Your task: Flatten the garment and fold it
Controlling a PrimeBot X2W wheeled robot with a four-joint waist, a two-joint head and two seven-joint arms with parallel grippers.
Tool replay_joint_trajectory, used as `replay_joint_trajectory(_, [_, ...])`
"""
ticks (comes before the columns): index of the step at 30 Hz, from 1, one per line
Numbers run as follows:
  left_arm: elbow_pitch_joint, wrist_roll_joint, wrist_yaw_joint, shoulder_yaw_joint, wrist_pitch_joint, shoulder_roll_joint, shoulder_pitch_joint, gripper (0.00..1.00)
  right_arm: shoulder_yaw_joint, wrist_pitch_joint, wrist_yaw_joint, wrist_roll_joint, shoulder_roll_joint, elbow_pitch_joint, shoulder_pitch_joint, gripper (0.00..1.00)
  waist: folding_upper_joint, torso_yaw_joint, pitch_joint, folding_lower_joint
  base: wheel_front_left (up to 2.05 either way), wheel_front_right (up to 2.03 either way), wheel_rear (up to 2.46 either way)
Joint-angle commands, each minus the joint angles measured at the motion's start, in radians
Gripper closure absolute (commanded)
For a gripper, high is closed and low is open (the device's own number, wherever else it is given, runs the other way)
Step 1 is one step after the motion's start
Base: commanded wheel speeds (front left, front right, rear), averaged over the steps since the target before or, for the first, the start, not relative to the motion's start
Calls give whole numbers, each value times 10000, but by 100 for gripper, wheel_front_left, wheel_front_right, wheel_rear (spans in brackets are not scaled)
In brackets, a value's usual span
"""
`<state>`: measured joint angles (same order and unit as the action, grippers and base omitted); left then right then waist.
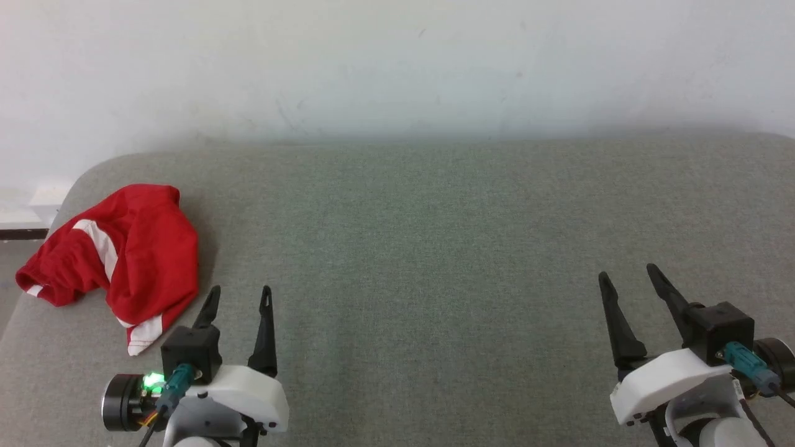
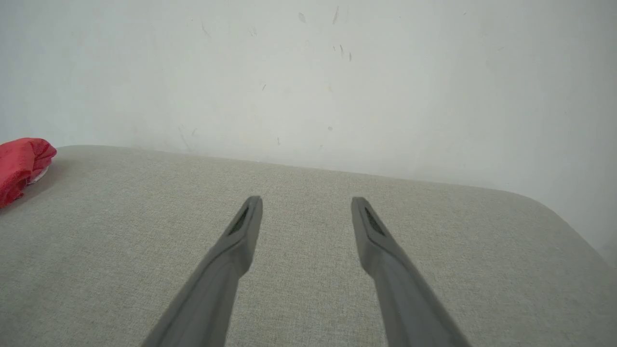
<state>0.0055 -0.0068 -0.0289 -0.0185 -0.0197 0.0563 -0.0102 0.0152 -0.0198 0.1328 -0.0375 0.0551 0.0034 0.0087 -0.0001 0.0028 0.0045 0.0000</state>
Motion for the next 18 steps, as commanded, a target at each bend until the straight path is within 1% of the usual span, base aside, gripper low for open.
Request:
replay_joint_trajectory(1, [-60,38,-117,-58,-94,23,88,0,36,-97,-2,-133,-7,-99,4,0,0,18,8,0,0,0,0])
replay_joint_trajectory(8, [-116,50,-349,-200,-240,79,148,0,14,-243,-3,-221,-10,-225,41,0,0,197,47,0,0,0,0])
replay_joint_trajectory(18, [-180,26,-725,-352,-450,166,184,0,-83,-452,-5,-290,-14,-327,102,0,0,691,110,0,0,0,0])
